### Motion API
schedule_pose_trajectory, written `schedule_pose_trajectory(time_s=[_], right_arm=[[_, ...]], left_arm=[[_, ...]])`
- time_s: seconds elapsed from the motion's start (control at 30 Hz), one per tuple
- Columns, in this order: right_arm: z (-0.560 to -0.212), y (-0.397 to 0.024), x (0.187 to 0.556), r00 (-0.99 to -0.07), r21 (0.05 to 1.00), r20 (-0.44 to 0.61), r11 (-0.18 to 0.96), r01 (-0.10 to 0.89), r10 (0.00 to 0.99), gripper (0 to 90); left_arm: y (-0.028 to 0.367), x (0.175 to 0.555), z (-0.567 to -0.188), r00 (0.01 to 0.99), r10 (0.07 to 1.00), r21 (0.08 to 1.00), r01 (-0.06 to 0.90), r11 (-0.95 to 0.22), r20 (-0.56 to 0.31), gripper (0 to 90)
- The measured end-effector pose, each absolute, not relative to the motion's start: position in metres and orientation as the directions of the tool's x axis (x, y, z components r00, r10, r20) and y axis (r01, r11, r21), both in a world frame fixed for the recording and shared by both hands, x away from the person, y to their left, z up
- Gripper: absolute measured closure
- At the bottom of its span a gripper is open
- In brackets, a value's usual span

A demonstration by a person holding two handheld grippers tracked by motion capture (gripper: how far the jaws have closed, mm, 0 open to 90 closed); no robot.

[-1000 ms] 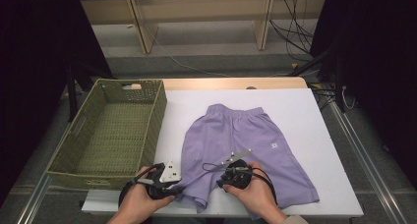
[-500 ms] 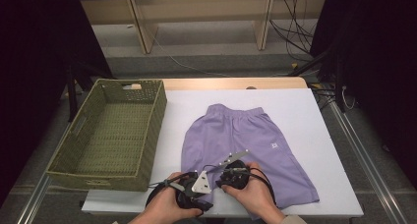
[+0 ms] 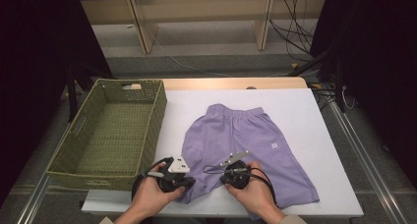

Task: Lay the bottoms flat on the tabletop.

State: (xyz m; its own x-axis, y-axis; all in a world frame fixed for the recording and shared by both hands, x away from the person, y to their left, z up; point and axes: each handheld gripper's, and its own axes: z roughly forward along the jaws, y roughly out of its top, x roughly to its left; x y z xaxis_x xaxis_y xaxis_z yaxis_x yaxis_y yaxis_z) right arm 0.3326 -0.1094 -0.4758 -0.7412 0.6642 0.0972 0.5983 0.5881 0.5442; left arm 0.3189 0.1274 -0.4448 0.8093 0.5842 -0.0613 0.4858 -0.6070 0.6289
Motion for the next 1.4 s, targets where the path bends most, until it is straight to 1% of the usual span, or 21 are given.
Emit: schedule_pose_trajectory(time_s=[0.07, 0.2, 0.33, 0.4, 0.5, 0.6, 0.7, 0.77, 0.83, 0.87, 0.93, 1.0, 1.1, 1.13, 1.17, 1.2, 1.4], right_arm=[[-0.475, -0.109, 0.332, -0.738, 0.540, 0.091, 0.589, 0.601, 0.669, 90.0], [-0.474, -0.112, 0.333, -0.734, 0.539, 0.062, 0.597, 0.595, 0.676, 90.0], [-0.465, -0.112, 0.329, -0.738, 0.571, 0.064, 0.582, 0.579, 0.672, 89.4], [-0.462, -0.108, 0.326, -0.759, 0.603, 0.083, 0.574, 0.554, 0.645, 83.1], [-0.464, -0.099, 0.322, -0.788, 0.605, 0.104, 0.591, 0.534, 0.606, 78.3], [-0.471, -0.090, 0.318, -0.807, 0.598, 0.135, 0.602, 0.529, 0.575, 71.3], [-0.475, -0.084, 0.317, -0.826, 0.603, 0.122, 0.620, 0.502, 0.551, 63.8], [-0.478, -0.079, 0.315, -0.830, 0.593, 0.114, 0.633, 0.497, 0.545, 60.9], [-0.481, -0.076, 0.314, -0.838, 0.597, 0.088, 0.644, 0.477, 0.539, 63.4], [-0.481, -0.075, 0.314, -0.842, 0.595, 0.065, 0.656, 0.463, 0.536, 67.4], [-0.479, -0.073, 0.311, -0.835, 0.582, 0.031, 0.669, 0.462, 0.550, 79.1], [-0.480, -0.074, 0.312, -0.839, 0.590, 0.036, 0.666, 0.457, 0.543, 88.9], [-0.477, -0.077, 0.312, -0.841, 0.571, 0.040, 0.679, 0.462, 0.539, 90.0], [-0.477, -0.078, 0.313, -0.850, 0.582, 0.026, 0.683, 0.441, 0.527, 90.0], [-0.473, -0.079, 0.311, -0.841, 0.574, 0.049, 0.674, 0.465, 0.538, 90.0], [-0.472, -0.083, 0.313, -0.854, 0.585, 0.025, 0.685, 0.433, 0.519, 90.0], [-0.461, -0.103, 0.313, -0.853, 0.556, 0.042, 0.697, 0.453, 0.521, 90.0]], left_arm=[[0.133, 0.324, -0.448, 0.785, 0.615, 0.625, 0.515, -0.587, -0.069, 89.5], [0.138, 0.331, -0.460, 0.754, 0.650, 0.605, 0.563, -0.563, -0.098, 89.3], [0.138, 0.333, -0.464, 0.748, 0.657, 0.596, 0.571, -0.565, -0.093, 89.1], [0.138, 0.334, -0.465, 0.745, 0.660, 0.594, 0.574, -0.563, -0.094, 89.1], [0.138, 0.334, -0.466, 0.744, 0.662, 0.590, 0.575, -0.566, -0.090, 89.0], [0.138, 0.334, -0.467, 0.746, 0.660, 0.590, 0.574, -0.568, -0.090, 89.0], [0.138, 0.334, -0.467, 0.747, 0.659, 0.589, 0.574, -0.569, -0.091, 88.9], [0.138, 0.334, -0.467, 0.748, 0.657, 0.587, 0.574, -0.570, -0.094, 88.8], [0.137, 0.334, -0.467, 0.749, 0.656, 0.588, 0.575, -0.569, -0.097, 88.8], [0.137, 0.334, -0.467, 0.751, 0.653, 0.586, 0.573, -0.572, -0.097, 88.8], [0.137, 0.333, -0.466, 0.753, 0.651, 0.587, 0.572, -0.572, -0.099, 88.7], [0.136, 0.333, -0.466, 0.755, 0.648, 0.589, 0.570, -0.574, -0.099, 88.7], [0.136, 0.331, -0.465, 0.761, 0.641, 0.594, 0.563, -0.574, -0.102, 88.4], [0.136, 0.331, -0.465, 0.766, 0.636, 0.595, 0.557, -0.579, -0.099, 88.1], [0.136, 0.331, -0.465, 0.766, 0.635, 0.599, 0.557, -0.576, -0.101, 87.7], [0.136, 0.330, -0.465, 0.767, 0.633, 0.599, 0.556, -0.577, -0.103, 87.4], [0.131, 0.324, -0.462, 0.802, 0.587, 0.617, 0.520, -0.591, -0.114, 83.5]])
